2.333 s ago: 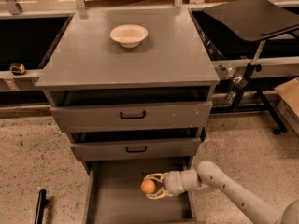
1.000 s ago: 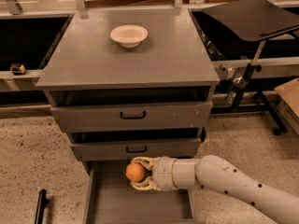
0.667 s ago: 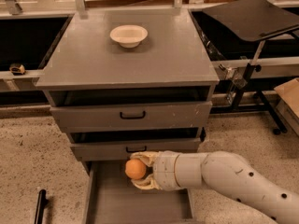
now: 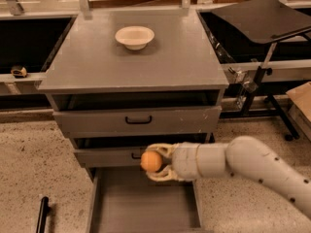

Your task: Pick orange from bottom drawer and place on counter

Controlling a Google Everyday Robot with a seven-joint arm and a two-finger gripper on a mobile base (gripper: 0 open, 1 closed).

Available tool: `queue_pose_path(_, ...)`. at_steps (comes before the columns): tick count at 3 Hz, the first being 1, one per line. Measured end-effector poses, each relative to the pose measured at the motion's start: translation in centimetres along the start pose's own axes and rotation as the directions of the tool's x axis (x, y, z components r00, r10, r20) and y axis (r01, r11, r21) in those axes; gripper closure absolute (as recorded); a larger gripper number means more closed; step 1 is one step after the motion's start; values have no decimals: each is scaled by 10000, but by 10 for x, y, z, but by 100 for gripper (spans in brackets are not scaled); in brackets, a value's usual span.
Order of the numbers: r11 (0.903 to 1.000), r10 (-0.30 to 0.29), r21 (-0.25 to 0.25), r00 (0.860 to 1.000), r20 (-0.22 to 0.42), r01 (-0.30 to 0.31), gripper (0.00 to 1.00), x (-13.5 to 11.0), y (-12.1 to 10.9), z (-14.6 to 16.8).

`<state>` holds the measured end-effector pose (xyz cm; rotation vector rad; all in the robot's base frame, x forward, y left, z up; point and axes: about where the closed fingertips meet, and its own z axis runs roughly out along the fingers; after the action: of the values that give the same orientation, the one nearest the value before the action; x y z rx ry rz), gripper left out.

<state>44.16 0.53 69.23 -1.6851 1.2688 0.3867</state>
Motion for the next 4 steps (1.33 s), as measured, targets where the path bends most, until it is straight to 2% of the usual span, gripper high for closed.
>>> queue_pose_path(1, 9970, 775, -109, 9961, 414, -771, 100, 11, -44, -39)
queue_pose_path(2, 9944, 830, -675, 9964, 188, -815, 100, 7, -93, -58)
queue_pose_path(3, 9928, 815, -847, 9959, -398, -846, 100, -2, -157, -64)
queue_pose_path(4, 9933, 1102, 324, 9937, 212, -1109, 100, -10, -227, -84)
